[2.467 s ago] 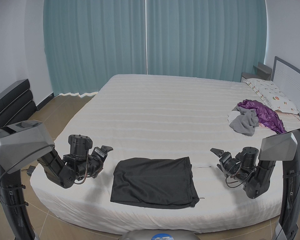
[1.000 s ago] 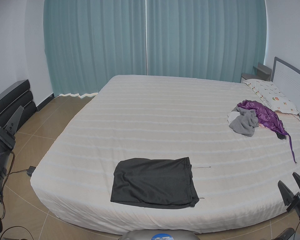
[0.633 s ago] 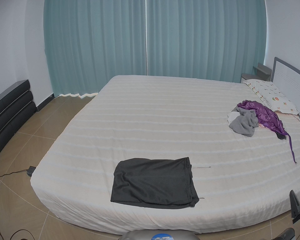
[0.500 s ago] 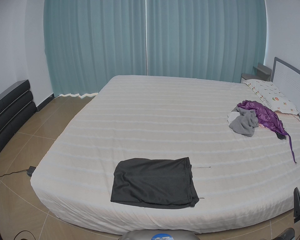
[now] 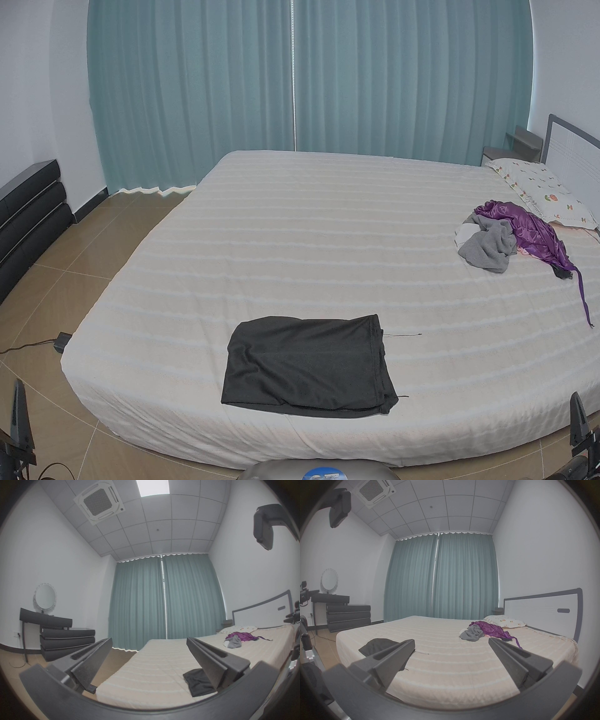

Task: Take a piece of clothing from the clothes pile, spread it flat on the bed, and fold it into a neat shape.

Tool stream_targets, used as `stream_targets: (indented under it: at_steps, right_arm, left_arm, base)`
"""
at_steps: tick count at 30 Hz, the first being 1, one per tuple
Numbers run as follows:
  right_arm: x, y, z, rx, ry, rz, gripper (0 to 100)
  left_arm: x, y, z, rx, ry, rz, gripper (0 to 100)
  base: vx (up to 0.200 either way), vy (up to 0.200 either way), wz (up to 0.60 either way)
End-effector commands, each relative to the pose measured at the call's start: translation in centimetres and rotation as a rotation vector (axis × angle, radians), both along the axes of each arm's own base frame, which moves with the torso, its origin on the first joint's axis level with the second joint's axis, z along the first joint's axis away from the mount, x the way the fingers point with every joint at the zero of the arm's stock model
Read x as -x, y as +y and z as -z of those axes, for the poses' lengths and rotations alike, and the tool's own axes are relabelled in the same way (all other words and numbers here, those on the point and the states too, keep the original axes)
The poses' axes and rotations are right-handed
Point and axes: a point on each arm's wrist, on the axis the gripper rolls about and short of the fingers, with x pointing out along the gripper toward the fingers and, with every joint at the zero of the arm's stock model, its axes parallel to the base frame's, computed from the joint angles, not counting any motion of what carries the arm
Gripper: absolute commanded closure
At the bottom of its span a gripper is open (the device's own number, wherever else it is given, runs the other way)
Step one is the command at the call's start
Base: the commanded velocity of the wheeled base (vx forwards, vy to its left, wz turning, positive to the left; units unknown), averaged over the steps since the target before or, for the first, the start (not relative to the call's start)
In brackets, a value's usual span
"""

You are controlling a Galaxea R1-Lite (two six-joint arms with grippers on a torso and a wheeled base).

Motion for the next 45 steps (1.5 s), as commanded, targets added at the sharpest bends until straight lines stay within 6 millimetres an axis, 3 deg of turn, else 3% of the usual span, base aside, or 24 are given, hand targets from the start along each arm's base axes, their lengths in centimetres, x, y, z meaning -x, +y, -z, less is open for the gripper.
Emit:
stream_targets:
  at_steps: [1, 8, 20, 25, 29, 45]
  right_arm:
    - [-0.1, 0.0, 0.7, -0.024, 0.015, 0.007, 0]
    - [-0.1, 0.0, 1.0, -0.064, 0.049, 0.005, 0]
    - [-0.1, 0.0, 1.2, -0.097, 0.069, -0.002, 0]
    - [-0.1, 0.0, 1.2, -0.098, 0.069, -0.009, 0]
    - [-0.1, 0.0, 1.2, -0.097, 0.068, -0.010, 0]
    - [-0.1, 0.0, 1.4, -0.083, 0.081, -0.030, 0]
  left_arm:
    - [-0.2, -0.2, 1.7, -0.028, 0.084, 0.085, 0]
    - [-0.5, -0.3, 3.6, -0.023, 0.274, 0.148, 0]
    - [-0.5, -0.5, 3.6, 0.074, 0.276, 0.226, 0]
    - [-0.5, -0.4, 3.6, 0.057, 0.277, 0.210, 0]
    - [-0.5, -0.2, 4.4, 0.001, 0.361, 0.069, 0]
    - [-0.6, -0.3, 4.3, -0.007, 0.349, 0.132, 0]
  base:
    - [0.000, 0.000, 0.00]
    - [0.000, 0.000, 0.00]
    - [0.000, 0.000, 0.00]
    - [0.000, 0.000, 0.00]
    - [0.000, 0.000, 0.00]
    - [0.000, 0.000, 0.00]
